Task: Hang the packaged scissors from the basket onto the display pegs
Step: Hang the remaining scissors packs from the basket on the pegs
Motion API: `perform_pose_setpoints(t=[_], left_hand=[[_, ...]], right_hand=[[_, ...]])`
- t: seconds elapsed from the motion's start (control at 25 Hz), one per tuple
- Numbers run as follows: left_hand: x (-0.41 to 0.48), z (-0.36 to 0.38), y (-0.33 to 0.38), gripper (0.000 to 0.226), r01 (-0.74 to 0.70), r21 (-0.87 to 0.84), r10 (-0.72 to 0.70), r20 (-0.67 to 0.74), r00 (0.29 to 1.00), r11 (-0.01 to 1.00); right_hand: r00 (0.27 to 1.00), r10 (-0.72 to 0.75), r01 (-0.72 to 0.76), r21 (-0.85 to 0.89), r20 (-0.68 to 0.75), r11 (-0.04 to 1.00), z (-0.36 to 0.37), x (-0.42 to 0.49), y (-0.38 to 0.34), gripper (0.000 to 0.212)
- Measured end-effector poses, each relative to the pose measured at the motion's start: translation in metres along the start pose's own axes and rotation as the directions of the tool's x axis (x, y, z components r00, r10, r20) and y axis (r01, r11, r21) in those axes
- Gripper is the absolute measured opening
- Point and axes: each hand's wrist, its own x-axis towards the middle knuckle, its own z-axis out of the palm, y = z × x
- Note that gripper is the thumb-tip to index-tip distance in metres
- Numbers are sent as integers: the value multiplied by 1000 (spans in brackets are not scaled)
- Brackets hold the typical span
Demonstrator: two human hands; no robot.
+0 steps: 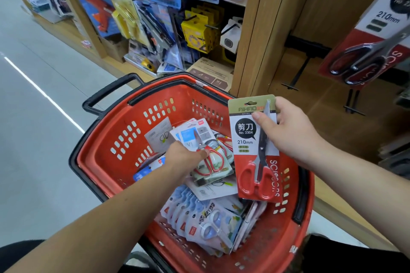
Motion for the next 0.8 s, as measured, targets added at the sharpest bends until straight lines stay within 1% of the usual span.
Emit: perform_pose_setpoints(t=[0.12, 0.16, 0.24, 0.28, 0.36, 0.4, 0.44, 0.52, 0.6, 0.68, 0.72, 0.8], left_hand=[[0, -9, 3, 48, -5, 164, 3, 17, 1000, 986], [1, -11, 1, 48, -7, 154, 3, 29, 1000, 988], [5, -9, -1, 46, 23, 31, -25, 58, 998, 999], [10, -7, -2, 56, 34, 1, -34, 49, 998, 999], [41, 1, -16, 94, 22, -3, -22, -10, 1000, 1000], [58, 6, -25, 102, 9, 15, -8, -56, 998, 1000], [60, 8, -24, 101, -7, 45, 11, -85, 996, 999], [25, 4, 3, 89, -24, 95, 36, -128, 991, 995], [12, 10, 13, 82, -57, 140, 82, -181, 980, 989], [6, 14, 15, 85, -128, 156, 158, -198, 967, 979], [7, 14, 15, 90, -170, 106, 187, -181, 965, 980], [6, 12, 15, 94, -187, -121, 174, -111, 978, 975]], right_hand=[[1000, 2, -1, 3, -9, 1000, -4, -1, -1, 12], [1000, 6, -6, 5, -7, 1000, -5, -2, -1, 12], [1000, 15, -14, 13, -8, 1000, -5, -2, 1, 12], [1000, 16, -16, 20, -16, 1000, -5, -1, 2, 10], [999, 27, -25, 43, -30, 999, -4, 1, 4, 9], [999, 37, -36, 55, -28, 998, -4, 1, 4, 10], [999, 45, -43, 65, -24, 997, -4, 1, 4, 10], [998, 50, -47, 96, -24, 994, -5, 1, 2, 12], [998, 55, -49, 157, -33, 986, -8, 0, -1, 15], [997, 63, -55, 190, -41, 980, -14, -2, -3, 15], [997, 72, -63, 201, -39, 978, -17, -3, -4, 14], [995, 93, -85, 241, -21, 967, -19, -4, -3, 13]])
